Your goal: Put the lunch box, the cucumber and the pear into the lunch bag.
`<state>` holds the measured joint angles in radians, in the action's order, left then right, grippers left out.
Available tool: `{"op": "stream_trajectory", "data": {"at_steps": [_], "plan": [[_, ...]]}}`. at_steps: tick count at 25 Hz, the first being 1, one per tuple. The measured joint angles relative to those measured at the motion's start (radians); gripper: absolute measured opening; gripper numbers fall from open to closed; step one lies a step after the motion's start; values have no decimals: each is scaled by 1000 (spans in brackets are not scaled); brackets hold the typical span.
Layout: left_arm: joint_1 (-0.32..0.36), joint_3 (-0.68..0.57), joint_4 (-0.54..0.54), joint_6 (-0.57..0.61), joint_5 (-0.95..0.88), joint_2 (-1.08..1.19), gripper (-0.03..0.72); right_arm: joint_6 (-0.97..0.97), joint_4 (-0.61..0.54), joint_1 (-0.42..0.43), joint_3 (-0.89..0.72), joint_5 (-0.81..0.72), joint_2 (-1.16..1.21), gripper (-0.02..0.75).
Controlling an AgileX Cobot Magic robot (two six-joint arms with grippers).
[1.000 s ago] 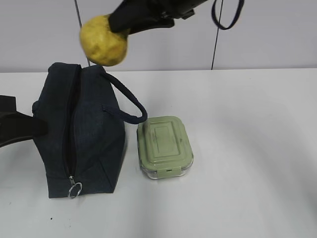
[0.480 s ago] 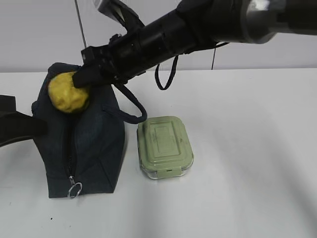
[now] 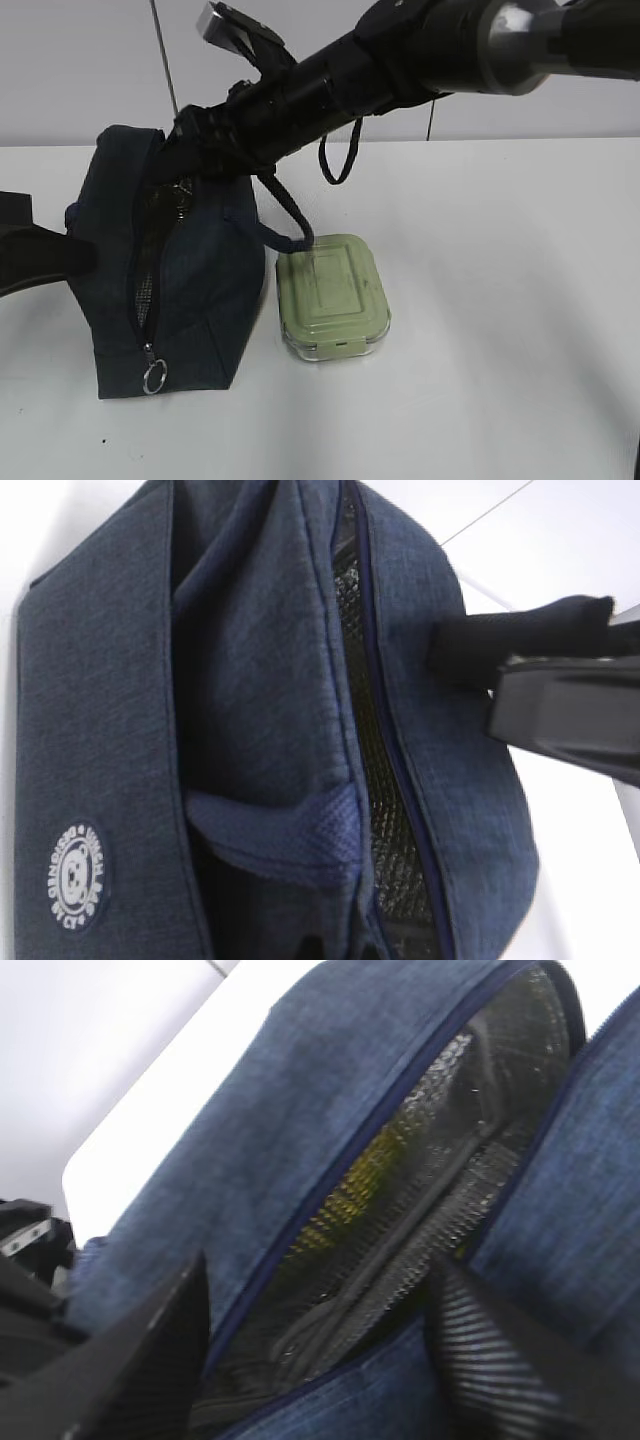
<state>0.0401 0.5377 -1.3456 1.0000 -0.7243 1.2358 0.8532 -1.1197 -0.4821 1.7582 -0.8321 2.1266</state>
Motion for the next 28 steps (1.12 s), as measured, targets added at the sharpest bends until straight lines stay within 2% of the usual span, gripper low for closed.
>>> {"op": "stream_trajectory", "data": {"at_steps": [5, 12, 16, 21, 28], "plan": [[0, 0, 0, 0, 1, 0, -15, -58, 34, 55, 15, -45, -44, 555], [0, 0, 0, 0, 1, 0, -15, -210, 144, 223, 18, -178, -97, 556], [0, 0, 0, 0, 1, 0, -15, -292, 261, 298, 18, -289, -97, 556], [0, 0, 0, 0, 1, 0, -15, -369, 432, 340, 18, -372, -97, 535], [0, 0, 0, 0, 1, 0, -15, -373, 452, 362, 18, -385, -97, 515]]}}
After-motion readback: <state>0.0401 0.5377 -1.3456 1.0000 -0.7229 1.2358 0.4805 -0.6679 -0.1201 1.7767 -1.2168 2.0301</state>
